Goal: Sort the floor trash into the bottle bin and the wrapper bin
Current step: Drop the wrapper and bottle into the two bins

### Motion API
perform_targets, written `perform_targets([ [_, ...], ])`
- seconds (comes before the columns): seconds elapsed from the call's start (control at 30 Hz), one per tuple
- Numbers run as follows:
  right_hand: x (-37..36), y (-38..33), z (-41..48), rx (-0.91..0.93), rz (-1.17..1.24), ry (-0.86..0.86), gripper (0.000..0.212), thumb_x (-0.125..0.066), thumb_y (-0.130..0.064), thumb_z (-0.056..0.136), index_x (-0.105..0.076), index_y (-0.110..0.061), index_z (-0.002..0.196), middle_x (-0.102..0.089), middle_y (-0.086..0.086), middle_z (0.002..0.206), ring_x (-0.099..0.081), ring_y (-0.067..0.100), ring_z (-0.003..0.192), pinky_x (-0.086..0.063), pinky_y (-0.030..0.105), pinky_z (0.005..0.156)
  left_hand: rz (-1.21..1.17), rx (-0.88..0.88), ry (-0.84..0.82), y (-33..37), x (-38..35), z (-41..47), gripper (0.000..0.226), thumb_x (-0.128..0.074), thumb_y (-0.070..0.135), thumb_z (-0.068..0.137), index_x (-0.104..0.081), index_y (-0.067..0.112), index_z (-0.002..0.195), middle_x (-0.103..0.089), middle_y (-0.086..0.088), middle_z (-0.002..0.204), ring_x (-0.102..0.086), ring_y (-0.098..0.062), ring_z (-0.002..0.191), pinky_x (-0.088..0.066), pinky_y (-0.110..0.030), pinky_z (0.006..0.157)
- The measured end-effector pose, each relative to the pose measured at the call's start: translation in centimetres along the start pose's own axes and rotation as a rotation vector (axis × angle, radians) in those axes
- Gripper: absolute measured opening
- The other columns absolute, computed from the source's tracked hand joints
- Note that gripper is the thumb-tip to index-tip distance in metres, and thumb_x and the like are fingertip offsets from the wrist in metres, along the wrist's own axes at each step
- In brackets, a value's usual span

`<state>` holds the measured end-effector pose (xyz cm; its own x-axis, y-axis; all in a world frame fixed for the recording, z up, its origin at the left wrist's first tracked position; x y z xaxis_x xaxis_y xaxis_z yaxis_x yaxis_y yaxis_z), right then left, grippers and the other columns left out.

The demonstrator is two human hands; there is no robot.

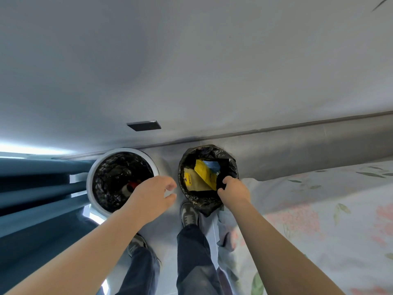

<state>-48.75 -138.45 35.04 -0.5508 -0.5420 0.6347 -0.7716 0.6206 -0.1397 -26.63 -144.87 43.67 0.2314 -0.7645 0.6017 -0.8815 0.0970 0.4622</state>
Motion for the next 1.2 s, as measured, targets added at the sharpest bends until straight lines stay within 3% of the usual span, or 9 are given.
perform_targets([
  [0.2, 0.0, 2.8, 1.8, -0.055, 0.058, 0.037, 0.036, -0.050, -0.018, 0.088, -0.056, -0.012, 0.122, -0.060, 0.011, 0.117, -0.059, 0.029, 0.104, -0.047, 0.031, 0.077, 0.039, -0.023, -0.028, 0.6, -2.3, 2.3, 0.024, -0.052, 0.030, 0.093, -0.058, 0.026, 0.116, -0.059, 0.013, 0.115, -0.055, -0.007, 0.103, -0.042, -0.020, 0.086],
  [0.37, 0.8, 5.6, 4.6, -0.075, 0.095, 0.045, 0.029, -0.050, -0.017, 0.085, -0.060, -0.010, 0.111, -0.062, 0.014, 0.112, -0.060, 0.032, 0.097, -0.039, 0.027, 0.067, 0.083, -0.027, -0.035, 2.7, -3.5, 5.4, 0.025, -0.052, 0.028, 0.094, -0.059, 0.022, 0.117, -0.060, 0.009, 0.114, -0.057, -0.011, 0.104, -0.045, -0.025, 0.089],
  [0.53, 3.2, 8.4, 7.5, -0.066, 0.122, 0.085, 0.037, -0.049, -0.022, 0.093, -0.054, -0.011, 0.128, -0.059, 0.012, 0.125, -0.057, 0.030, 0.112, -0.045, 0.032, 0.080, 0.128, -0.027, -0.045, 5.3, -4.6, 9.8, 0.025, -0.053, 0.030, 0.093, -0.057, 0.022, 0.117, -0.060, 0.007, 0.115, -0.057, -0.012, 0.103, -0.048, -0.029, 0.089],
  [0.77, 3.8, 11.5, 13.1, -0.035, 0.110, 0.082, 0.038, -0.046, -0.020, 0.094, -0.051, -0.012, 0.131, -0.060, 0.015, 0.120, -0.058, 0.032, 0.106, -0.040, 0.031, 0.071, 0.245, -0.097, -0.020, 8.7, -6.8, 18.5, 0.035, -0.054, 0.028, 0.091, -0.053, 0.021, 0.126, -0.057, 0.000, 0.120, -0.056, -0.021, 0.109, -0.049, -0.038, 0.090],
  [0.93, 1.5, 12.7, 17.4, -0.041, 0.148, 0.083, 0.041, -0.045, -0.019, 0.094, -0.049, -0.012, 0.134, -0.060, 0.014, 0.123, -0.057, 0.030, 0.110, -0.044, 0.032, 0.077, 0.379, -0.127, -0.056, 8.3, -9.7, 24.5, 0.039, -0.057, 0.029, 0.089, -0.051, 0.019, 0.127, -0.054, -0.005, 0.120, -0.052, -0.024, 0.110, -0.048, -0.038, 0.089],
  [1.2, -2.9, 13.8, 23.1, -0.049, 0.195, 0.028, 0.041, -0.045, -0.022, 0.096, -0.047, -0.012, 0.136, -0.057, 0.011, 0.130, -0.055, 0.029, 0.114, -0.046, 0.033, 0.083, 0.540, -0.220, -0.087, 5.6, -15.5, 31.9, 0.068, -0.059, 0.036, 0.089, -0.026, 0.023, 0.148, -0.038, -0.002, 0.146, -0.034, -0.026, 0.134, -0.033, -0.041, 0.110],
])
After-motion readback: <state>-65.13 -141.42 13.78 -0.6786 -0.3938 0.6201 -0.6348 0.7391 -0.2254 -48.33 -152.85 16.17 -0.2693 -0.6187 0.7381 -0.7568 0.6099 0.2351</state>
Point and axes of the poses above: each hand's wrist, its own z-axis towards the middle knuckle, its own x-axis out of the back of the hand, y = z × x, the point moved 2 cm from there along z, towards the middle knuckle
